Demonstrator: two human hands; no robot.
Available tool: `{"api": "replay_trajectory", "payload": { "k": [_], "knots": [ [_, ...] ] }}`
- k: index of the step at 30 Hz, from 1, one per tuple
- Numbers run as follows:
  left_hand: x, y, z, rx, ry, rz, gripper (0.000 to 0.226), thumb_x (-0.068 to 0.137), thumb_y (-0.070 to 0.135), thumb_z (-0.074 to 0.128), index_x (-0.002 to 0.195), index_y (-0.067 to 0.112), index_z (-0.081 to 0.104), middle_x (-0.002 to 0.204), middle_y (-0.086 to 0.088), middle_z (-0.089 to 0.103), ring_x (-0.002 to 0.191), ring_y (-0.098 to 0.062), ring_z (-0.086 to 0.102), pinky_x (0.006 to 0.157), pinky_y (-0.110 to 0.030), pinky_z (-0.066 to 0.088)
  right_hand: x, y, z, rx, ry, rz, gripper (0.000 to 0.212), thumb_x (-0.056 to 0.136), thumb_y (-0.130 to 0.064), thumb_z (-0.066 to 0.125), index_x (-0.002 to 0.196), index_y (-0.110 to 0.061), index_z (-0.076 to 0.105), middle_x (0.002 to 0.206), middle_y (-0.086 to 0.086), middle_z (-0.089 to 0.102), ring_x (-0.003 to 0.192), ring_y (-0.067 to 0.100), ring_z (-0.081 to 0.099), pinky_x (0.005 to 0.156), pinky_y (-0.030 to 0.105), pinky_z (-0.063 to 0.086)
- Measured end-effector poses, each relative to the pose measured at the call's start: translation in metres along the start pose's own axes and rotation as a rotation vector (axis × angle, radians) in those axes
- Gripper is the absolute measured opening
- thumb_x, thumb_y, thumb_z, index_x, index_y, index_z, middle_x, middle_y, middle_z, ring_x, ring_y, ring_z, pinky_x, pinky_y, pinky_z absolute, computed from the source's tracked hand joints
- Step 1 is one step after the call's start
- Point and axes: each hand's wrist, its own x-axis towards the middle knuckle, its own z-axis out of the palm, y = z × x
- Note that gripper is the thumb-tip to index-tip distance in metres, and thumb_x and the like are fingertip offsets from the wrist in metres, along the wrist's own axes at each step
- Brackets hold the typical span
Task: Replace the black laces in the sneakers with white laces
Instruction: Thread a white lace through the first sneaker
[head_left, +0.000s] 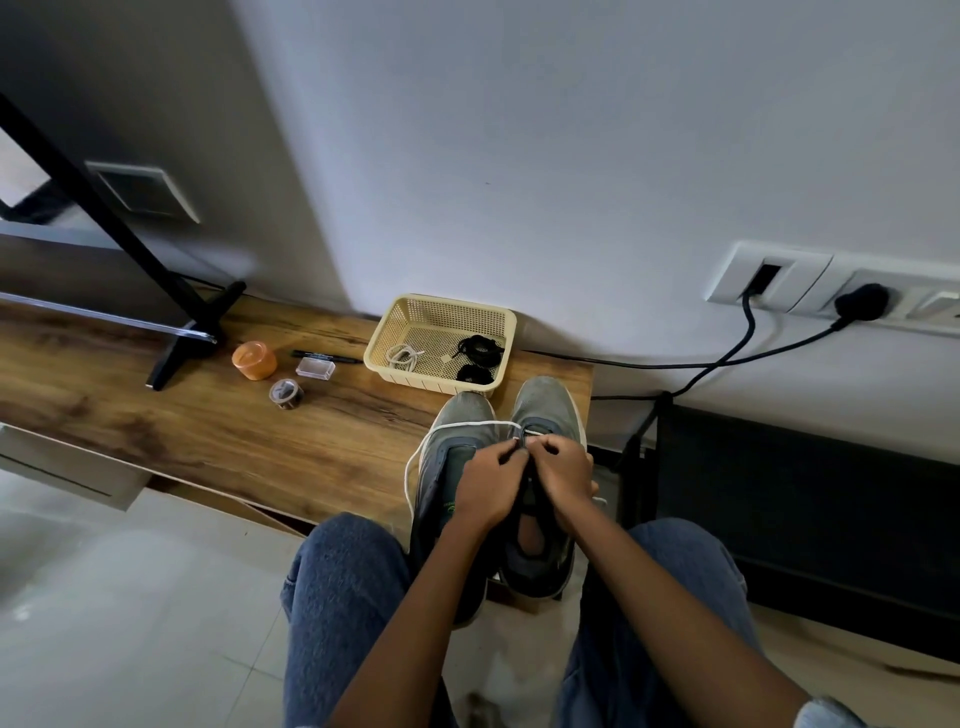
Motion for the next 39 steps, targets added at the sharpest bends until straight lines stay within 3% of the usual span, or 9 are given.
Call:
{"api": "replay_trajectory", "payload": {
  "k": [2,6,11,17,23,26,31,35,39],
  "knots": [
    [0.005,0.003,-0.003,-0.037,0.091,-0.027,0.026,0.095,0.023,0.049,0.080,0.013,0.068,0.081,-0.005,0.066,0.082,-0.021,0.057,0.068,-0.030,0.039,-0.001,0.008,-0.002,-0.046,-0.021,-0.110,0.023,0.093,-0.025,0.051,0.098,-0.018,0.073,0.105,0.002,0.067,0.111,0.023,0.047,0.088,0.030,0.031],
    [0.012,0.005,-0.001,0.129,0.185,-0.014,0.022,0.095,0.025,0.054,0.106,0.020,0.073,0.104,0.001,0.072,0.098,-0.018,0.063,0.080,-0.027,0.045,-0.019,0.024,-0.002,-0.120,0.076,-0.350,0.024,0.091,-0.020,0.051,0.108,-0.018,0.068,0.109,-0.002,0.065,0.111,0.019,0.050,0.097,0.036,0.036],
    [0.013,0.008,0.008,0.212,0.266,-0.049,0.014,0.091,0.033,0.062,0.100,0.031,0.074,0.098,0.007,0.073,0.093,-0.014,0.065,0.076,-0.026,0.047,-0.051,0.041,0.010,-0.280,0.158,-0.495,0.044,0.090,-0.020,0.038,0.128,-0.009,0.057,0.130,0.005,0.057,0.127,0.024,0.046,0.109,0.043,0.032],
    [0.018,0.013,0.011,0.255,0.299,-0.003,0.016,0.092,0.026,0.059,0.095,0.017,0.071,0.092,0.002,0.071,0.088,-0.017,0.063,0.073,-0.026,0.044,-0.057,0.041,0.015,-0.412,0.258,-0.422,0.049,0.075,-0.002,0.069,0.122,-0.017,0.062,0.130,-0.002,0.058,0.107,0.017,0.035,0.085,0.042,0.038],
    [0.020,0.023,-0.006,-0.219,0.503,-0.056,0.009,0.093,0.016,0.056,0.091,0.008,0.060,0.077,0.000,0.067,0.070,-0.016,0.069,0.071,-0.034,0.056,-0.061,0.040,0.011,-0.430,0.215,-0.371,0.057,0.079,0.003,0.061,0.132,-0.019,0.054,0.142,-0.005,0.046,0.114,0.020,0.040,0.087,0.032,0.023],
    [0.017,0.032,-0.028,-0.374,0.752,-0.046,0.009,0.095,0.014,0.054,0.098,0.006,0.058,0.075,0.008,0.056,0.069,-0.010,0.060,0.065,-0.017,0.053,-0.060,0.039,0.009,-0.448,0.176,-0.351,0.060,0.084,0.003,0.053,0.139,-0.021,0.046,0.148,-0.008,0.037,0.119,0.016,0.032,0.086,0.028,0.015],
    [0.018,0.028,-0.063,-0.588,0.967,-0.023,0.007,0.094,0.012,0.049,0.100,0.010,0.052,0.093,-0.008,0.064,0.082,-0.024,0.064,0.074,-0.041,0.056,-0.060,0.037,0.006,-0.479,0.134,-0.327,0.060,0.087,-0.001,0.050,0.142,-0.023,0.042,0.151,-0.011,0.031,0.122,0.014,0.028,0.085,0.027,0.012],
    [0.003,0.026,-0.058,-0.258,0.756,0.021,0.030,0.094,0.013,0.052,0.124,0.010,0.048,0.115,-0.006,0.060,0.095,-0.017,0.057,0.071,-0.022,0.045,-0.061,0.036,0.008,-0.469,0.140,-0.325,0.058,0.088,0.000,0.048,0.140,-0.025,0.045,0.149,-0.012,0.033,0.120,0.014,0.028,0.086,0.028,0.014],
    [0.003,0.004,-0.027,0.453,0.609,0.311,0.037,0.086,0.014,0.065,0.122,0.018,0.060,0.126,-0.002,0.061,0.126,-0.026,0.045,0.108,-0.049,0.033,-0.061,0.037,0.010,-0.448,0.149,-0.340,0.055,0.085,-0.001,0.053,0.134,-0.027,0.051,0.143,-0.014,0.041,0.114,0.013,0.033,0.089,0.031,0.023]
  ]
}}
